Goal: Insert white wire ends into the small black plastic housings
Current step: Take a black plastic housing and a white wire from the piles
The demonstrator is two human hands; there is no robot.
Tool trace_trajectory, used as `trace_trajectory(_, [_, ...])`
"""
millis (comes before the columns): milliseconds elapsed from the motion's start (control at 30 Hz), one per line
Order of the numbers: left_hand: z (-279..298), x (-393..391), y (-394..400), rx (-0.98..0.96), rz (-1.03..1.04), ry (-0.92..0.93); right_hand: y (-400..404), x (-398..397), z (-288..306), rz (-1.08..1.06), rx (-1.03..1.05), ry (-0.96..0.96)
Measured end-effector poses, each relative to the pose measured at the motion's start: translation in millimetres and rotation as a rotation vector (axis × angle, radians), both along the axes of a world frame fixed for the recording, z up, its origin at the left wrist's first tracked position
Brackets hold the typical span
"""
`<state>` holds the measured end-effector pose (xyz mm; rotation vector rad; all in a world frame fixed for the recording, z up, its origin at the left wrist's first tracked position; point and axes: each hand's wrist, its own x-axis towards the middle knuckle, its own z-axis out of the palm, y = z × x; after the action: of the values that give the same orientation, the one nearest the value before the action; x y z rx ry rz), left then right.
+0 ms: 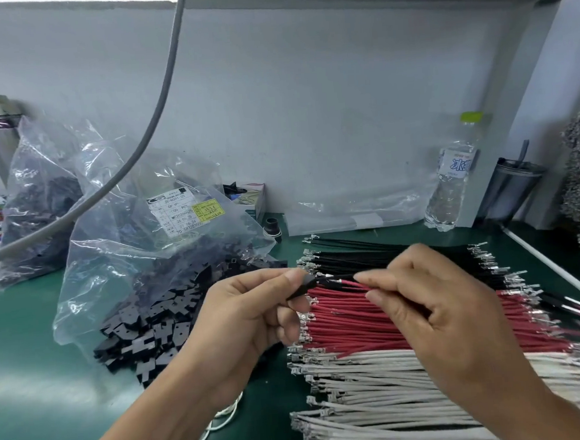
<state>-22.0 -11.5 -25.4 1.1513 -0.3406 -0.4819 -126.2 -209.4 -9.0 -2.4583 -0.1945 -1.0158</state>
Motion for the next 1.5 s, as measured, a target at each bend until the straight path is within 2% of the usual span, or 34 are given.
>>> trace_trajectory(167, [-2,0,-1,-0.019,-0.101,0.039,-1,-8,-7,0.004,0.069,-0.053])
trace_trajectory(333, [-2,2,0,-0.033,-0.104,0.056,-8,-9,-5,-0.002,0.004,-0.007])
trace_trajectory(767, [2,-5,-2,0.000,-0.178,0.068,2,-8,-12,0.016,0.110,-0.083])
trace_trajectory(933, [1,-4,0,0.014,-0.215,0.047,1,-9,-11,-0.024,0.006,-0.103])
trace_trajectory(1133, [2,-2,2,0.060,-0.231,0.074,-6,-9,-14,-0.052,-0.229,-0.139])
trace_trajectory(1500, [-1,-8,-4,0.078,-0.172,0.171,4,-7,-20,-0.058,-0.145,-0.076])
